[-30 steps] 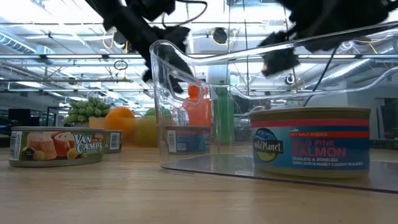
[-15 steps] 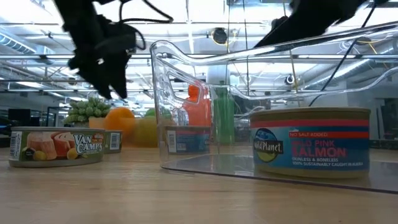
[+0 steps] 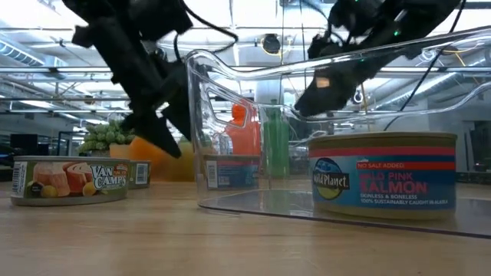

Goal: Pick & Place Food Item
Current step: Stack the blue pink tuna can on top of the blue pink tuna can into the bottom transparent bin, then stack the blue pink tuna can on top of the blue pink tuna can in the bottom transparent bin

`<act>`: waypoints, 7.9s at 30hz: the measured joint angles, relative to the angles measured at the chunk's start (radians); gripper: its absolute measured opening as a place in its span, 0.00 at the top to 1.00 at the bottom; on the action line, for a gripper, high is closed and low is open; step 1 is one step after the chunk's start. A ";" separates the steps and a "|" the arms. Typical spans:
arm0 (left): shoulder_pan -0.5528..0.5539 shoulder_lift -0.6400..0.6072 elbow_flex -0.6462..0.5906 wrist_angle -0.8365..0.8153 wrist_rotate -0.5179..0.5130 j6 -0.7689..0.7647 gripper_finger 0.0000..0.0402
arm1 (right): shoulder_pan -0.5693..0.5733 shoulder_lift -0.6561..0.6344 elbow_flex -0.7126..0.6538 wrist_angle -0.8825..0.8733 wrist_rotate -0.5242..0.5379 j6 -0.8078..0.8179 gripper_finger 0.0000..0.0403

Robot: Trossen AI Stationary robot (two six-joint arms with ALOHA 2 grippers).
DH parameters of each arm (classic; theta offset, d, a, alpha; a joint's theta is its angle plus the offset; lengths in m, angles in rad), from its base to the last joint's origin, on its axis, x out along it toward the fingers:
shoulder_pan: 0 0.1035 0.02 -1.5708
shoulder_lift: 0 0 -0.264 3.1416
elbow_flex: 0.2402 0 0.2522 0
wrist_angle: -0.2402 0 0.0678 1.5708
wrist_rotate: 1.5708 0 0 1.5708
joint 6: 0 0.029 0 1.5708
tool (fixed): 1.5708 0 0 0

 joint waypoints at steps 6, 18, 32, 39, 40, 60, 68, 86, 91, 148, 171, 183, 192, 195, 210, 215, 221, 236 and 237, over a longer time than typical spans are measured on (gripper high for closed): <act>0.001 0.094 0.005 0.070 0.070 -0.029 0.23 | -0.054 0.099 -0.001 0.026 -0.049 0.009 0.34; 0.135 0.317 0.007 0.580 0.249 0.093 0.23 | -0.070 0.120 0.000 0.021 -0.151 0.054 0.34; 0.250 0.416 0.170 0.649 0.488 0.326 0.23 | -0.088 0.091 0.001 -0.247 -0.072 0.209 0.34; 0.243 0.302 0.170 0.539 0.424 0.420 0.23 | -0.076 0.057 0.001 -0.283 -0.016 0.287 0.34; 0.241 0.292 0.170 0.516 0.416 0.425 0.23 | -0.064 0.056 0.001 -0.273 -0.016 0.294 0.34; 0.224 0.282 0.171 0.455 0.344 0.434 0.23 | -0.028 0.133 0.002 -0.267 0.038 0.310 0.34; 0.221 0.282 0.171 0.441 0.333 0.438 0.23 | -0.035 0.115 0.002 -0.373 0.119 0.333 0.36; 0.220 0.282 0.172 0.435 0.328 0.431 0.23 | -0.081 0.053 0.002 -0.579 0.161 0.398 0.45; 0.220 0.282 0.172 0.434 0.328 0.433 0.23 | -0.085 -0.031 -0.003 -0.577 0.073 0.274 0.44; 0.219 0.280 0.172 0.418 0.328 0.450 0.23 | -0.260 0.233 0.172 -0.840 0.276 0.083 0.27; 0.210 0.281 0.172 0.389 0.328 0.459 0.23 | -0.288 0.084 0.162 -0.898 0.111 -0.001 0.32; 0.210 0.281 0.172 0.387 0.328 0.458 0.23 | -0.288 -0.025 -0.068 -0.435 0.036 -0.308 0.31; 0.209 0.281 0.172 0.381 0.328 0.453 0.23 | -0.288 -0.020 -0.182 -0.139 0.033 -0.367 0.25; 0.209 0.281 0.172 0.381 0.328 0.453 0.23 | -0.288 -0.016 -0.220 -0.022 0.032 -0.397 0.25; 0.209 0.281 0.172 0.385 0.328 0.449 0.23 | -0.250 -0.015 -0.323 0.242 -0.172 -0.247 0.48; 0.209 0.281 0.172 0.395 0.328 0.446 0.23 | -0.229 -0.015 -0.347 0.370 -0.086 -0.107 0.67; 0.209 0.281 0.172 0.395 0.328 0.430 0.23 | -0.208 -0.015 -0.370 0.419 -0.068 -0.024 0.75; 0.209 0.281 0.172 0.395 0.327 0.433 0.23 | -0.043 0.009 -0.370 0.423 0.161 0.157 0.28; 0.209 0.281 0.172 0.395 0.327 0.433 0.23 | -0.030 0.018 -0.370 0.424 0.201 0.171 0.27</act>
